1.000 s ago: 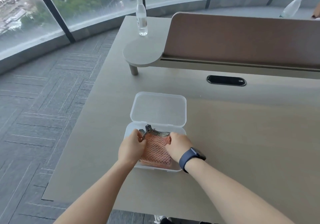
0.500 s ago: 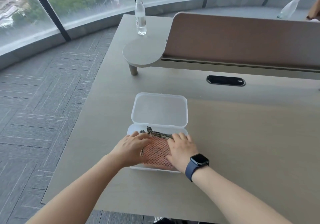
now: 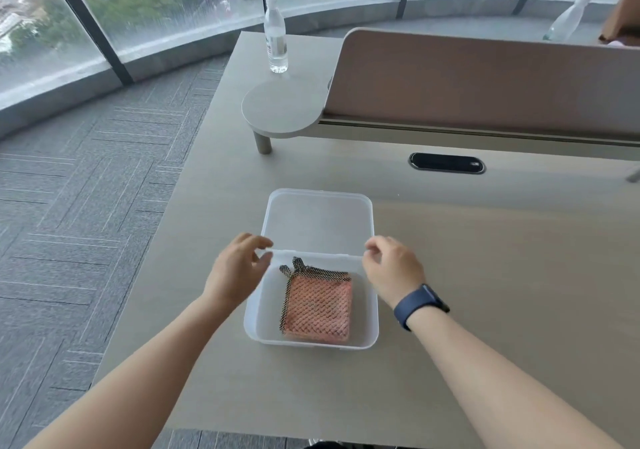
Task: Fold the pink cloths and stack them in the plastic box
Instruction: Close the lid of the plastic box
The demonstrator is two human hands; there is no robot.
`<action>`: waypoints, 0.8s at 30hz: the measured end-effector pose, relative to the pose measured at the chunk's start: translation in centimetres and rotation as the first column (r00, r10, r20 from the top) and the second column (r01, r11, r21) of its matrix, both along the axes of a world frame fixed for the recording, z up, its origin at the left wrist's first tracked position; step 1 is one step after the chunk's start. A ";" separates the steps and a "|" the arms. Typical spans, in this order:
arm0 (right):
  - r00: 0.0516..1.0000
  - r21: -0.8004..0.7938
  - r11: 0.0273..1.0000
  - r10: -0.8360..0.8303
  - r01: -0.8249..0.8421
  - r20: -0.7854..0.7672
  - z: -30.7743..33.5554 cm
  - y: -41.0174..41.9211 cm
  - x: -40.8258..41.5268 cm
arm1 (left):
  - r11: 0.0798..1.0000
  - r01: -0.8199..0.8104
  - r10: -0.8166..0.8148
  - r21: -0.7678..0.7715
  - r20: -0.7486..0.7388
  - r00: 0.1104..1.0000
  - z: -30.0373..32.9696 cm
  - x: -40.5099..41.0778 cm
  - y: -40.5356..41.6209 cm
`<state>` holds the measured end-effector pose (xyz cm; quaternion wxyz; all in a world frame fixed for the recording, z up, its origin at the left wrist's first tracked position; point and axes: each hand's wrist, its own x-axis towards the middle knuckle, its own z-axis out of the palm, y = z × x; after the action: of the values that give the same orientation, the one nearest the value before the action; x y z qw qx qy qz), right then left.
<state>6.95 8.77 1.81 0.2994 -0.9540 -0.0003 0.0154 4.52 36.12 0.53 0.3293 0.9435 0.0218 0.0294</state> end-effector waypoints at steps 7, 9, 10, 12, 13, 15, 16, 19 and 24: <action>0.914 0.158 0.949 -0.206 0.274 -0.349 -1.9 -2.1 4.1 | 0.944 -0.305 0.255 -0.126 -0.308 0.916 -1.0 4.4 1.1; 0.883 0.206 0.929 -0.199 0.308 -0.425 -2.6 -1.7 4.3 | 0.925 -0.341 0.265 -0.168 -0.356 0.896 -1.5 4.8 0.9; 0.872 0.230 0.916 -0.201 0.329 -0.447 -2.8 -1.5 4.2 | 0.913 -0.361 0.272 -0.192 -0.375 0.886 -1.8 4.9 0.8; 0.869 0.254 0.904 -0.205 0.345 -0.451 -3.0 -0.9 4.1 | 0.884 -0.400 0.281 -0.241 -0.409 0.868 -2.2 5.0 0.6; 0.872 0.260 0.902 -0.205 0.344 -0.445 -3.0 -0.7 4.1 | 0.872 -0.413 0.283 -0.263 -0.418 0.863 -2.3 5.1 0.4; 0.870 0.268 0.894 -0.215 0.358 -0.444 -3.1 -0.3 4.0 | 0.847 -0.435 0.289 -0.306 -0.422 0.860 -2.5 5.1 0.2; 0.866 0.268 0.889 -0.226 0.370 -0.446 -3.1 -0.3 4.0 | 0.833 -0.446 0.293 -0.329 -0.421 0.858 -2.5 5.1 0.1; 0.858 0.274 0.879 -0.240 0.391 -0.454 -3.1 -0.2 4.0 | 0.784 -0.474 0.298 -0.401 -0.427 0.854 -2.5 4.9 -0.1; 0.870 0.300 0.875 -0.228 0.379 -0.437 -2.5 -0.2 3.9 | 0.742 -0.471 0.288 -0.477 -0.406 0.867 -2.2 4.7 -0.2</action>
<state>10.88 8.58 -0.67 0.4690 -0.8439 0.2088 0.1555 9.21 35.94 -1.69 0.5711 0.7715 0.2742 -0.0577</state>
